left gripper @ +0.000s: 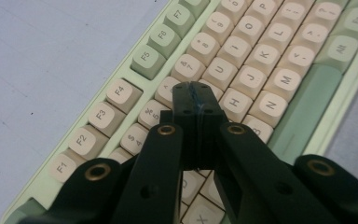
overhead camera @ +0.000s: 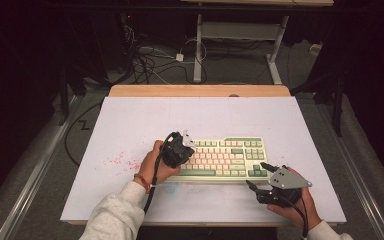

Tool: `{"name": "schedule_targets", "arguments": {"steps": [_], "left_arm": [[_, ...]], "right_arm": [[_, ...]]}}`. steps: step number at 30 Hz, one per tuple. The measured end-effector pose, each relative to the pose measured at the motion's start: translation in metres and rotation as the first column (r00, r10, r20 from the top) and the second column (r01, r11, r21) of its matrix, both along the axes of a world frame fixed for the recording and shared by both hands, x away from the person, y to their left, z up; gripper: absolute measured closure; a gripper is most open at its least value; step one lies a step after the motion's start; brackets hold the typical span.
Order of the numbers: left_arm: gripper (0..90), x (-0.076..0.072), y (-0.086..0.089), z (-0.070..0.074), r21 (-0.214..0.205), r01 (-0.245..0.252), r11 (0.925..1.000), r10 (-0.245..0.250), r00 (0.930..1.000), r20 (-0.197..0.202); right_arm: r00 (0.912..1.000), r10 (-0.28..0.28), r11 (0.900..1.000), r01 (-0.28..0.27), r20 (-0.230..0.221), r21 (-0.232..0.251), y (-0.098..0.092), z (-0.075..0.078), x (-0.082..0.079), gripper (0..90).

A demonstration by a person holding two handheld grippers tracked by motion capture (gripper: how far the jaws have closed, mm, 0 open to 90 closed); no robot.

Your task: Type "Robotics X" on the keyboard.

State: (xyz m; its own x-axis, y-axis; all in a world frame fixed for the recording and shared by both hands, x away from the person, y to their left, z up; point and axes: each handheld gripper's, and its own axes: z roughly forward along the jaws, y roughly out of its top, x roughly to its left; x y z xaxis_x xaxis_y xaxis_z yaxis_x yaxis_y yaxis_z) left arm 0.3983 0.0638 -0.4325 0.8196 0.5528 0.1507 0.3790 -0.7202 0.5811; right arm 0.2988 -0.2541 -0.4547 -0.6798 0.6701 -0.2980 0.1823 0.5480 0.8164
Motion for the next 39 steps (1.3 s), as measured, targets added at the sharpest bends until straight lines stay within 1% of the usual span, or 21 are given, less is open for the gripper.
{"name": "schedule_targets", "arguments": {"steps": [1, 3, 5, 7, 10, 12, 13, 16, 19, 22, 25, 26, 27, 28, 30, 31, 33, 35, 37, 38, 39], "left_arm": [[87.5, 0.002, -0.001, -0.001, 0.005, 0.001, 1.0, -0.001, 1.0, -0.007], [87.5, 0.004, -0.004, -0.002, 0.022, -0.007, 0.9997, 0.007, 1.0, -0.004], [87.5, 0.006, -0.005, -0.004, 0.021, -0.005, 0.9998, 0.005, 0.9999, -0.013], [87.5, 0.008, -0.006, -0.005, 0.035, -0.006, 0.9994, 0.007, 0.9998, -0.017], [87.5, 0.009, -0.007, -0.007, 0.036, -0.004, 0.9993, 0.005, 0.9998, -0.019], [87.5, 0.009, -0.008, -0.009, 0.048, -0.005, 0.9988, 0.007, 0.9995, -0.029], [87.6, 0.009, -0.009, -0.01, 0.053, -0.002, 0.9986, 0.003, 0.9998, -0.022], [87.6, 0.008, -0.009, -0.008, 0.057, 0.0, 0.9984, 0.001, 0.9998, -0.017], [87.6, 0.005, -0.004, -0.002, 0.015, -0.005, 0.9999, 0.005, 1.0, 0.006], [87.5, 0.0, 0.002, 0.004, -0.039, -0.005, 0.9992, 0.006, 0.9992, 0.038], [86.1, -0.004, 0.007, 0.008, -0.065, -0.003, 0.9979, 0.007, 0.9977, 0.068], [85.0, -0.006, 0.009, 0.009, -0.066, -0.004, 0.9978, 0.009, 0.9969, 0.078], [84.6, -0.007, 0.01, 0.009, -0.078, -0.004, 0.9969, 0.01, 0.9963, 0.085], [84.3, -0.009, 0.012, 0.009, -0.081, 0.003, 0.9967, 0.004, 0.996, 0.089], [81.0, -0.013, 0.014, 0.009, -0.083, 0.008, 0.9965, 0.001, 0.9934, 0.115], [80.4, -0.015, 0.016, 0.009, -0.083, 0.017, 0.9964, -0.007, 0.9933, 0.115], [76.0, -0.02, 0.018, 0.009, -0.072, 0.017, 0.9973, -0.006, 0.9887, 0.15], [69.7, -0.023, 0.021, 0.009, -0.083, 0.024, 0.9963, -0.011, 0.9884, 0.152], [63.1, -0.026, 0.024, 0.009, -0.1, 0.032, 0.9945, -0.015, 0.9862, 0.165], [60.3, -0.028, 0.026, 0.01, -0.101, 0.055, 0.9933, -0.038, 0.9856, 0.165], [56.1, -0.03, 0.027, 0.01, -0.103, 0.076, 0.9917, -0.057, 0.9832, 0.173]], "right_arm": [[1.0, 0.001, 1.0, -0.001, -0.002, -0.001, 0.0, 0.0, 0.0, 27.9], [1.0, 0.005, 1.0, -0.005, -0.002, -0.003, 0.001, 0.0, 0.0, 27.9], [1.0, 0.009, 0.9999, -0.009, -0.001, -0.005, 0.001, 0.0, 0.0, 27.9], [1.0, 0.008, 0.9999, -0.008, 0.0, -0.007, 0.002, 0.0, -0.001, 27.9], [1.0, 0.008, 0.9999, -0.008, 0.002, -0.007, 0.001, 0.0, -0.001, 27.9], [1.0, 0.008, 0.9999, -0.008, 0.003, -0.008, 0.001, 0.0, -0.001, 27.9], [1.0, 0.008, 0.9999, -0.008, 0.001, -0.011, 0.002, 0.0, -0.001, 27.9], [0.9999, 0.013, 0.9997, -0.013, -0.001, -0.018, 0.002, -0.001, -0.001, 27.9], [0.9999, 0.011, 0.9997, -0.011, 0.005, -0.02, 0.002, -0.001, -0.002, 27.8], [1.0, 0.006, 0.9999, -0.006, 0.004, -0.015, 0.001, 0.0, -0.001, 27.8], [1.0, 0.002, 0.9999, -0.002, 0.002, -0.011, 0.0, 0.0, 0.0, 27.8], [1.0, 0.0, 1.0, 0.0, 0.001, -0.01, 0.0, 0.0, 0.0, 27.8], [1.0, -0.001, 1.0, 0.001, -0.001, -0.009, 0.0, 0.0, 0.0, 27.9], [1.0, -0.003, 0.9999, 0.003, -0.001, -0.01, 0.0, 0.0, 0.0, 27.9], [1.0, -0.003, 1.0, 0.003, -0.002, -0.008, 0.0, 0.0, 0.0, 27.9], [1.0, -0.002, 1.0, 0.002, -0.002, -0.009, 0.0, 0.0, 0.0, 27.9], [1.0, -0.004, 1.0, 0.004, -0.003, -0.008, 0.0, 0.0, 0.0, 27.9], [1.0, -0.005, 1.0, 0.005, -0.008, -0.002, -0.001, 0.0, 0.001, 28.0], [0.9999, -0.006, 1.0, 0.006, -0.012, -0.002, -0.001, -0.001, 0.001, 28.0], [0.9999, -0.005, 1.0, 0.005, -0.011, 0.0, -0.001, 0.0, 0.001, 28.0], [0.9999, -0.005, 1.0, 0.005, -0.01, 0.0, -0.001, 0.0, 0.001, 28.2]]}}
